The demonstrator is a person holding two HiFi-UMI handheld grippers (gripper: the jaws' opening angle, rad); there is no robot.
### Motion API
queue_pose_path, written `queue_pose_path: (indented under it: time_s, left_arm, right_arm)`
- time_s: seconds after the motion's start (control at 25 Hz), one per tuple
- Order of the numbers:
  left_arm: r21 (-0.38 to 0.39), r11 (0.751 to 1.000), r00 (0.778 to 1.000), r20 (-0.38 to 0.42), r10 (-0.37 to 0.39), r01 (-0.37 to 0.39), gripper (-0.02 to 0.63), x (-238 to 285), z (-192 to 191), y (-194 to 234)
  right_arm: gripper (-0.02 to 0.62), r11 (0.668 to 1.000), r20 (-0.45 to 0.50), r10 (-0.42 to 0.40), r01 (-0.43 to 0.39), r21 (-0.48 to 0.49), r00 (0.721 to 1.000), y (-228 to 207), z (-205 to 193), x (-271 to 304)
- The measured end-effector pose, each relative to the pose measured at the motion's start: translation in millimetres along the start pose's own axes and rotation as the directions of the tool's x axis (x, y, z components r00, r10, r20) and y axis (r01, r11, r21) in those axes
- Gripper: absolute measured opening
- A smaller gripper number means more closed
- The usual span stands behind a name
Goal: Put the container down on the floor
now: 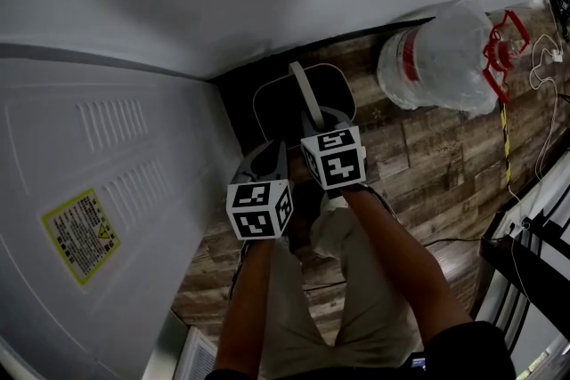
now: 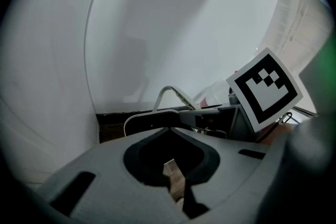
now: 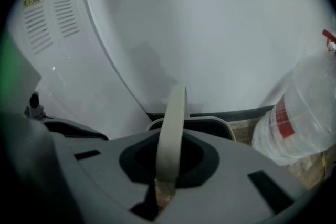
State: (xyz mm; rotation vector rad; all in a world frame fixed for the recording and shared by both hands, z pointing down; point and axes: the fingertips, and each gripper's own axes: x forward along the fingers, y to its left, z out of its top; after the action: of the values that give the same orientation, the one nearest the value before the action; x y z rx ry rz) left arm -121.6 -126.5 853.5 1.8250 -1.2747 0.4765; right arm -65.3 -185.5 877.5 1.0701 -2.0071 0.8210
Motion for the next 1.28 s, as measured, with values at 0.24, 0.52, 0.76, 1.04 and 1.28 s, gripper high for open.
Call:
queue_pose_path:
  time_s: [0.24,0.52,0.76,1.04,1.28]
  left_arm:
    - [0.008,1.000,1.000,0.009,0.008,-0.008,0.017,4.2,-6.0,3.0]
    - [0.018,1.000,1.000,0.012,0.009,-0.009,0.017,4.8,-10.8,4.2]
    - [0.039,0.999,1.000,-0.003,-0.010,0.010,0.017,9.6,-14.6,-6.3]
    - [0.032,0.998,0.999,-0.022,-0.048,0.048,0.017,24.0,-21.1,-21.8]
    - [0.085,0.994,0.996,-0.065,-0.065,0.071,0.017,38.4,-31.2,-40.9]
  right_arm:
    - [0.032,1.000,-0.008,0.010,-0.010,0.002,1.000,-1.9,-11.5,14.4]
    - [0.032,1.000,0.004,0.026,-0.026,0.000,1.000,0.3,-15.3,16.7]
    - [0.032,0.999,-0.009,0.043,-0.043,0.004,0.999,-4.1,-18.1,16.1]
    - [0.032,0.999,-0.047,0.045,-0.045,-0.015,0.998,-18.6,-29.9,11.1]
    - [0.032,0.999,-0.064,0.032,-0.032,0.004,0.997,-38.9,-48.9,5.4]
